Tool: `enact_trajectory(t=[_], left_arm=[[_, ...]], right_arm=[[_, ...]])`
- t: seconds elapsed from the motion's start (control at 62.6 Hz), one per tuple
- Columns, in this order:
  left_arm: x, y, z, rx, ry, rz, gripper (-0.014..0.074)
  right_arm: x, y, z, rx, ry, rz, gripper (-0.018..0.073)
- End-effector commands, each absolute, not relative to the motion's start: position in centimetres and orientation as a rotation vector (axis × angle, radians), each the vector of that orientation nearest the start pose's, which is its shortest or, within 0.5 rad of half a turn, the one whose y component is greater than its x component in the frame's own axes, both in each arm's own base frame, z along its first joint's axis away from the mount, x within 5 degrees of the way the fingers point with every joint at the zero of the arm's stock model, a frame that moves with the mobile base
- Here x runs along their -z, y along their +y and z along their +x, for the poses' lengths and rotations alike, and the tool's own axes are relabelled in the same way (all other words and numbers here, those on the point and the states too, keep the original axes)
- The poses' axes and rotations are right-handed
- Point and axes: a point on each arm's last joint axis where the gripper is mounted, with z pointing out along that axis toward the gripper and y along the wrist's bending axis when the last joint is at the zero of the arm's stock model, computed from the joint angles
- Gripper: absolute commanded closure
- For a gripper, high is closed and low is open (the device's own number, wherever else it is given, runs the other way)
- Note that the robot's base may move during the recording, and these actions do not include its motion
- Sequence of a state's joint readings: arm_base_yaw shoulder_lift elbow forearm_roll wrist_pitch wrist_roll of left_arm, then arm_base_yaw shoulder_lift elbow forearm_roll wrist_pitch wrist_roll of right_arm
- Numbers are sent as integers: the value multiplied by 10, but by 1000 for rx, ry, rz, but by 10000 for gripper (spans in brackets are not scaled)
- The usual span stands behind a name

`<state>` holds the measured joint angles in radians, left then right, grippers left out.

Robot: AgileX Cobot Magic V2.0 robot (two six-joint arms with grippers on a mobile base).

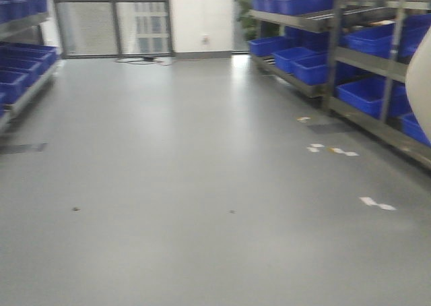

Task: Move white bin to right shelf second layer
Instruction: 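Drive down the aisle toward the windows holding the bin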

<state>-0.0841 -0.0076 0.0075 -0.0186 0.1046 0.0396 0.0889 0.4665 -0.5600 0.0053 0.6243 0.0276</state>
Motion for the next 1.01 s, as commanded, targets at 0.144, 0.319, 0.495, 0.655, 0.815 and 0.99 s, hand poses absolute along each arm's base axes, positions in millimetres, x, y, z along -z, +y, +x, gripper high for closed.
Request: enact_trajectory(t=[0.144, 0.319, 0.495, 0.655, 0.815, 0.99], left_arm=[[-200, -5, 56, 61, 1518, 71, 512], [-200, -5, 56, 61, 1518, 71, 512], [-200, -5, 56, 61, 1518, 71, 512], [-200, -5, 56, 61, 1518, 71, 512], [-200, -5, 56, 61, 1518, 71, 512], [-200, -5, 56, 61, 1518, 71, 512]], right_arm=[[-330, 8, 92, -87, 1894, -49, 512], [-330, 8, 92, -87, 1894, -49, 512], [-330, 8, 92, -87, 1894, -49, 512], [-330, 8, 92, -87, 1894, -49, 512], [-330, 8, 92, -87, 1894, -49, 512], [-330, 8, 92, -87, 1894, -49, 512]])
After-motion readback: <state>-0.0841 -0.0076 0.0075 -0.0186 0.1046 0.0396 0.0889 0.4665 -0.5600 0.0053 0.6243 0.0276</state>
